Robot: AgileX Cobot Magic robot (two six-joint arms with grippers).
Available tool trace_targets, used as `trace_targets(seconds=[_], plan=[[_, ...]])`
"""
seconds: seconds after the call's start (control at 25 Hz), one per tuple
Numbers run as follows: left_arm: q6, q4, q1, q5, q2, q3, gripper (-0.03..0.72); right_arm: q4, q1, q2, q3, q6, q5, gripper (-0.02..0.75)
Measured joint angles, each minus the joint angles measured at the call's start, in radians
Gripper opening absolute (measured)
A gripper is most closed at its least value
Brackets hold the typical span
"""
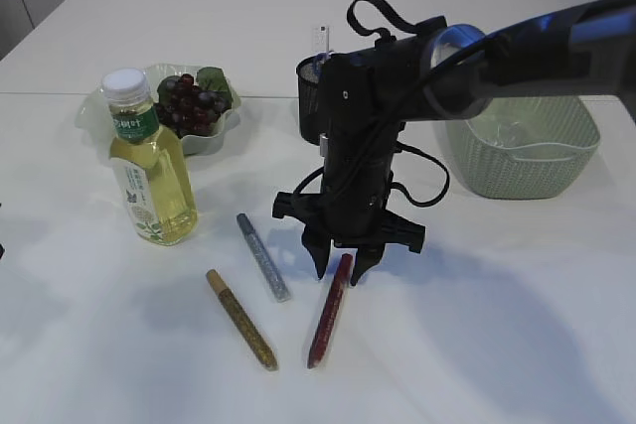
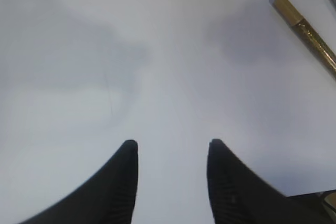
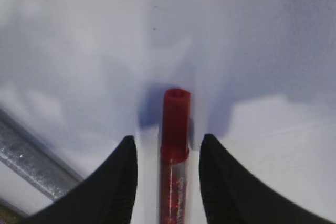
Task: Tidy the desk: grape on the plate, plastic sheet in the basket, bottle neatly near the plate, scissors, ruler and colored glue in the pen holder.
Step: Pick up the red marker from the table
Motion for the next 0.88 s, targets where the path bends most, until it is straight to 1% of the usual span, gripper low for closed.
trace_targets(seconds=[0.24, 0.36, 0.56, 0.68, 0.88], plan=[[0.0, 0.0, 0.0, 0.0, 0.0, 0.0, 0.316, -0.002, 0.0, 0.018, 0.0, 0.002, -0.008, 0.323], [0.0, 0.0, 0.0, 0.0, 0.0, 0.0, 0.316, -0.002, 0.0, 0.024, 0.0, 0.002, -0.009, 0.309], [0.0, 0.0, 0.0, 0.0, 0.0, 0.0, 0.315, -0.002, 0.0, 0.027, 0.0, 0.002, -0.009, 0.225], [0.0, 0.0, 0.0, -0.001, 0.0, 0.0, 0.314, -0.002, 0.0, 0.027, 0.0, -0.009, -0.008, 0.156], [0.0, 0.0, 0.0, -0.001, 0.0, 0.0, 0.312, -0.002, 0.0, 0.027, -0.002, -0.05, -0.008, 0.128]])
